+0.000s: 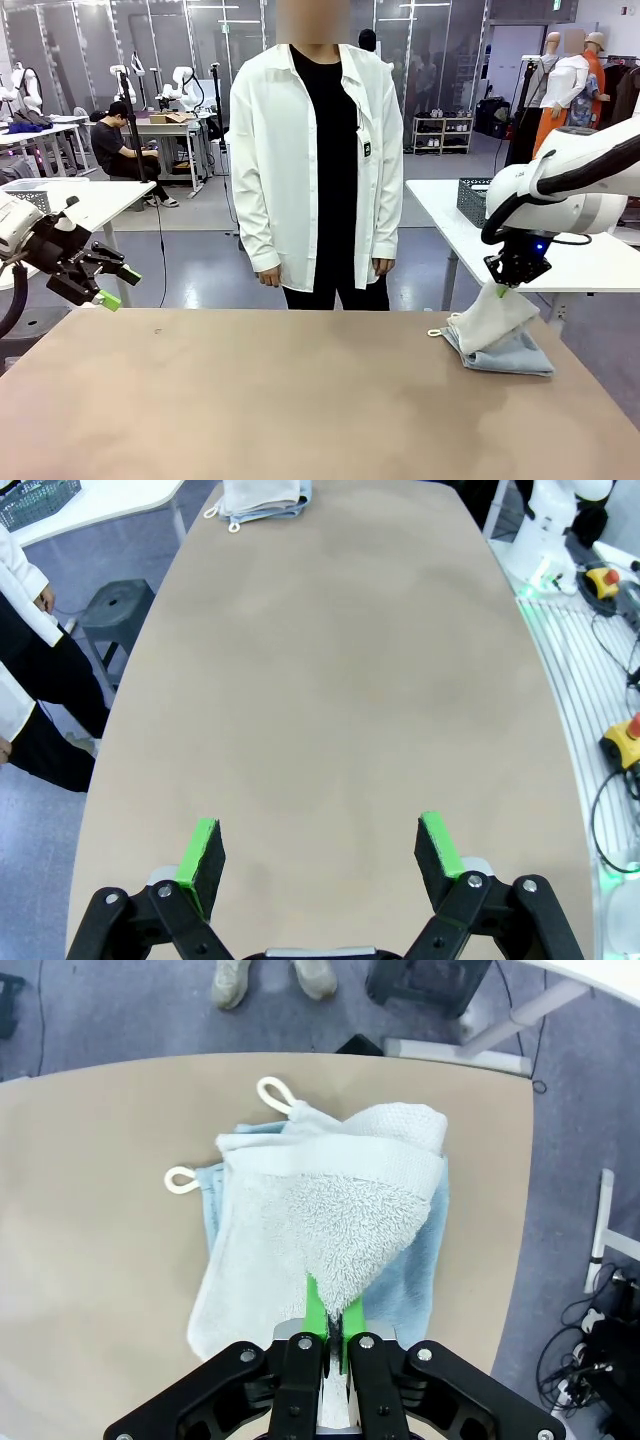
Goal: Fold the towels and place them in the basket.
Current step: Stack the folded Towel with hook on the right side of the table.
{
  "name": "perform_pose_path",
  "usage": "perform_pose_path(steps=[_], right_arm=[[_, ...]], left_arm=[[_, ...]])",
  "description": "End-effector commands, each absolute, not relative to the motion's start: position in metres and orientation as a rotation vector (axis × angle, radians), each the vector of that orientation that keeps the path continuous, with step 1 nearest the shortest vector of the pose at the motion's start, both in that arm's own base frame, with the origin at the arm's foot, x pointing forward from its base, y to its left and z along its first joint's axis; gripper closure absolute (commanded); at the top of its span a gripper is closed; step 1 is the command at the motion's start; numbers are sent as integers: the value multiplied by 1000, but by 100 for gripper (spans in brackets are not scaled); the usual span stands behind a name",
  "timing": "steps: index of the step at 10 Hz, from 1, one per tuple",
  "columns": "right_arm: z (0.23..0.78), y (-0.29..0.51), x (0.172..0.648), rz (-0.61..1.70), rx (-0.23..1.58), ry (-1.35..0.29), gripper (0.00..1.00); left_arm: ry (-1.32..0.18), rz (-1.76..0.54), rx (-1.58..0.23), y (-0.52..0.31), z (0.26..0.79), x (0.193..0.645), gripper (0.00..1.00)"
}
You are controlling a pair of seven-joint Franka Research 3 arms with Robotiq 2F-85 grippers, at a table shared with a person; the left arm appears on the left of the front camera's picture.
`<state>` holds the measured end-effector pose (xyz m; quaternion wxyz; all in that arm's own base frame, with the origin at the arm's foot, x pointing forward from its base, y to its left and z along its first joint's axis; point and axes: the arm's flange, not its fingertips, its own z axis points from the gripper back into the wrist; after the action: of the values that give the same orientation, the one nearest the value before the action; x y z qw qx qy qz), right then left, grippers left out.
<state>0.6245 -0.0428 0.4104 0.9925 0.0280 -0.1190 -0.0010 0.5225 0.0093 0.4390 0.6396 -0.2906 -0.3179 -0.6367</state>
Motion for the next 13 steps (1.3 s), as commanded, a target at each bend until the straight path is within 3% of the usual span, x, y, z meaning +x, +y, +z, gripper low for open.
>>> perform_pose_path(steps=[1, 2, 3, 4, 5, 6, 7, 8, 9, 10, 11, 12, 13], right_arm=[[404, -56, 628, -20, 93, -234, 93], [401, -60, 627, -27, 96, -217, 93], [399, -62, 628, -36, 98, -207, 73], [398, -63, 629, -38, 99, -208, 73], [397, -65, 629, -43, 104, -208, 54], [398, -67, 629, -50, 103, -211, 70], [402, -70, 628, -57, 80, -217, 34], [409, -72, 627, -58, 58, -219, 50], [421, -74, 624, -60, 24, -200, 14], [432, -79, 622, -56, -5, -192, 30], [446, -83, 615, -57, -30, -192, 0], [473, -82, 595, -54, -29, -205, 10], [507, -79, 566, -51, -15, -228, 0]], left_arm=[[-719, -1461, -654, 9, 440, 521, 4], [-719, -1461, -654, 9, 440, 521, 4], [-719, -1461, -654, 9, 440, 521, 4], [-719, -1461, -654, 9, 440, 521, 4], [-719, -1461, -654, 9, 440, 521, 4], [-719, -1461, -654, 9, 440, 521, 4], [-719, -1461, -654, 9, 440, 521, 4], [-719, -1461, -654, 9, 440, 521, 4], [-719, -1461, -654, 9, 440, 521, 4], [-719, -1461, -654, 9, 440, 521, 4], [-719, -1461, -654, 9, 440, 521, 4], [-719, -1461, -654, 9, 440, 521, 4], [-719, -1461, -654, 9, 440, 521, 4]])
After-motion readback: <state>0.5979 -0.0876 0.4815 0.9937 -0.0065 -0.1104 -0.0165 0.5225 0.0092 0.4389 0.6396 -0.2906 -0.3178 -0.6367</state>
